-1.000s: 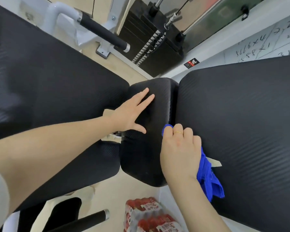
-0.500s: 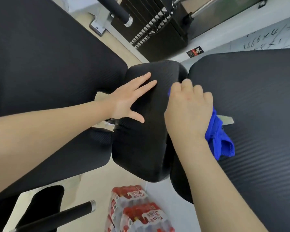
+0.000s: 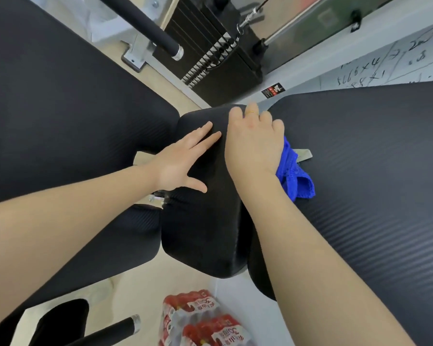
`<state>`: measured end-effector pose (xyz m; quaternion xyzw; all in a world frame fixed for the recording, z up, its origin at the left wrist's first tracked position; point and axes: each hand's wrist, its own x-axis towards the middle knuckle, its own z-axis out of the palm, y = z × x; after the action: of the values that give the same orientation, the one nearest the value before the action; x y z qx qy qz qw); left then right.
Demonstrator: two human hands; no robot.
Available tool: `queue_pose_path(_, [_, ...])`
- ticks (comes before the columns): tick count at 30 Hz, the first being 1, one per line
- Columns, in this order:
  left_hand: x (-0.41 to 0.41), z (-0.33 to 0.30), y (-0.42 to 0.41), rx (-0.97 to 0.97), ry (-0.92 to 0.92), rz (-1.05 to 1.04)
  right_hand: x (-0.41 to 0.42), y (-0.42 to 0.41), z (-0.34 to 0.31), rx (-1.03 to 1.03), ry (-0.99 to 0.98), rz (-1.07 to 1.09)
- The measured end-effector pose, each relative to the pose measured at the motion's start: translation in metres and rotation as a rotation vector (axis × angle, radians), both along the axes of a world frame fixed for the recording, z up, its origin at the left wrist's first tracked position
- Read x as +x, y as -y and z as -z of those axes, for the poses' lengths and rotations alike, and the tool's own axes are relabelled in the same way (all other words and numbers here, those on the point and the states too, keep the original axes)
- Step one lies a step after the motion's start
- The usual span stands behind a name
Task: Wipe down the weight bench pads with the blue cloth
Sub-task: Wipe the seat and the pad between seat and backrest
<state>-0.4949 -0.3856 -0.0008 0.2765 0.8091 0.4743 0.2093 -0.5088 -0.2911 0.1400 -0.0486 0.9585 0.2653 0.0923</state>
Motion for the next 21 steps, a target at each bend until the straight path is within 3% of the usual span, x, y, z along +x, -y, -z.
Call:
queue_pose_path(4, [0.007,-0.021,0.000,-0.158,-0.038,-0.056,0.065,-0.009,-0.007,-0.022,-0.096,-0.024])
queue_pose_path(9, [0.025,-0.041,-0.002,-0.251,-0.113,-0.119,0.142,-0.006,-0.020,-0.021,0.150,0.089])
queue_pose_path(13, [0.038,-0.040,0.003,-0.197,-0.055,-0.096,0.097,-0.006,-0.024,0.077,0.118,-0.018])
queue_pose_path(17, [0.047,-0.026,0.006,-0.128,0.008,-0.040,0.033,-0.008,-0.021,0.050,0.050,-0.010])
queue_pose_path(21, [0.051,-0.020,0.006,-0.053,0.030,-0.037,0.075,-0.010,-0.013,0.081,-0.058,-0.048])
